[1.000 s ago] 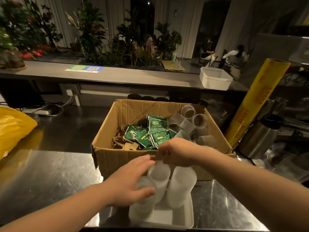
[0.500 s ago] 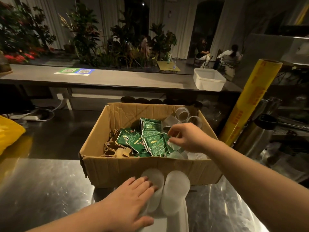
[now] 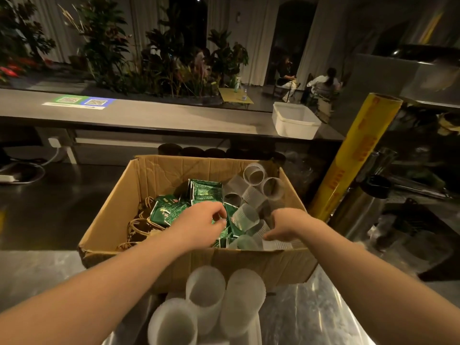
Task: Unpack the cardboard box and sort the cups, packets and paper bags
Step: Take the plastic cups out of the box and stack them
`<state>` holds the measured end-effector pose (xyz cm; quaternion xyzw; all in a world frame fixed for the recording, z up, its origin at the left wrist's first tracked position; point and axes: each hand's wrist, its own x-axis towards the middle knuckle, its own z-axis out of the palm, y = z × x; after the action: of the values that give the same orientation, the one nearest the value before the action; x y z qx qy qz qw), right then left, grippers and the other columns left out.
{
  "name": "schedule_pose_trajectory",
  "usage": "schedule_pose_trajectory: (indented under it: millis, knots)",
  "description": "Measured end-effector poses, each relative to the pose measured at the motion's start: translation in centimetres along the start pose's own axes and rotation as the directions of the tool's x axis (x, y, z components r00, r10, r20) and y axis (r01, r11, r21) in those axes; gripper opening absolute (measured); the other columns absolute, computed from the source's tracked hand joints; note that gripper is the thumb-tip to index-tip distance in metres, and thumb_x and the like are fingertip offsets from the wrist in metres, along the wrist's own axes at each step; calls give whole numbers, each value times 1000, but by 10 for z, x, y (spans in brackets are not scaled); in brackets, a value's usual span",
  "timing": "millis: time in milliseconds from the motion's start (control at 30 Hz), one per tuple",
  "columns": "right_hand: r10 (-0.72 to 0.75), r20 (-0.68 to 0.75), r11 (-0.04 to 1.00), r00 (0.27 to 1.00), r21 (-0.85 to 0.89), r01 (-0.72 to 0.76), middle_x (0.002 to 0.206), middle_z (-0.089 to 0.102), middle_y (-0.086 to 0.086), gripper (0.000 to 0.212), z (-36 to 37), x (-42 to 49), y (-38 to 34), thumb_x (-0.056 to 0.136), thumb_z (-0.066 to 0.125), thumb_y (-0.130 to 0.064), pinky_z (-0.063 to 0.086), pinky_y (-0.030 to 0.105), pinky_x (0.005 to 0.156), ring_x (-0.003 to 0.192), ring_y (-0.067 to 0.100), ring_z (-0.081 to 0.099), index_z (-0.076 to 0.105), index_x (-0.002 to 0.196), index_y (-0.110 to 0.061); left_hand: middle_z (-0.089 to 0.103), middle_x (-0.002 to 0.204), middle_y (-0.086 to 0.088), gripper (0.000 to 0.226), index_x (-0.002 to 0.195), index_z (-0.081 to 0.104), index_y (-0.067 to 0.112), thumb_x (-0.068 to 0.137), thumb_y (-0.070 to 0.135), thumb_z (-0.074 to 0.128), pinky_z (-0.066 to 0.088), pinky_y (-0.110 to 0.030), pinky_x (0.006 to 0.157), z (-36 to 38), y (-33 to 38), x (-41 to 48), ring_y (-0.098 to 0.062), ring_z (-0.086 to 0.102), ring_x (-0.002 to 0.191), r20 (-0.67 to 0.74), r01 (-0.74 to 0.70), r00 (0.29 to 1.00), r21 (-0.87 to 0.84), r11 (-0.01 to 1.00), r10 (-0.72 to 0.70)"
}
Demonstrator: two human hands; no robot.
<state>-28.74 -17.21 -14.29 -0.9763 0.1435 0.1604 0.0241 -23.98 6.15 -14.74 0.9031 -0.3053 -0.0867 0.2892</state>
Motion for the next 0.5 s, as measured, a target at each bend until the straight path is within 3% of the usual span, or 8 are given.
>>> schedule_pose_trajectory:
  millis: [100,167,267,333,400,500]
  knots:
    - [95,58,994,994,-68,-91,137,60,8,92,13,-2,-1,82,73,-62,52,43,102,123,28,60,38,151,-12,63,112,1,35,128,59,24,95,14,65,60,-36,75,14,0,42,-17,64,79,284,187,944,-36,982,-169]
    - [111,69,993,991,-39,-108,140,57,10,99,21,1,-2,81,77,-54,51,48,105,127,32,58,27,156,-14,60,131,-2,59,142,52,25,90,3,69,57,-30,80,25,-2,66,-17,63,95,447,162,884,-13,987,-139]
    - [97,71,994,993,35,-99,142,56,9,103,23,4,3,82,80,-43,52,45,104,128,30,57,18,159,-15,48,149,-4,83,155,37,29,85,6,77,50,-36,101,40,-2,87,-25,53,127,636,64,761,125,990,-129]
    - [88,67,992,994,86,-94,139,58,8,100,20,6,7,82,80,-36,55,41,99,123,28,60,19,158,-16,46,150,-8,80,155,35,29,88,9,73,51,-40,102,49,1,93,-27,51,125,671,-31,731,217,976,-126]
    - [80,25,981,996,176,-83,132,60,6,91,19,7,12,82,81,-29,59,36,92,115,23,64,26,153,-17,43,146,-12,69,152,39,25,91,10,68,48,-42,105,60,3,93,-30,47,126,644,-79,756,269,960,-118]
    - [59,-39,894,998,447,-35,122,58,1,78,14,10,21,80,84,-21,61,28,79,101,13,65,37,142,-22,41,143,-10,68,146,42,24,87,21,75,46,-40,107,65,-7,92,-28,48,124,605,-40,792,184,982,-81]
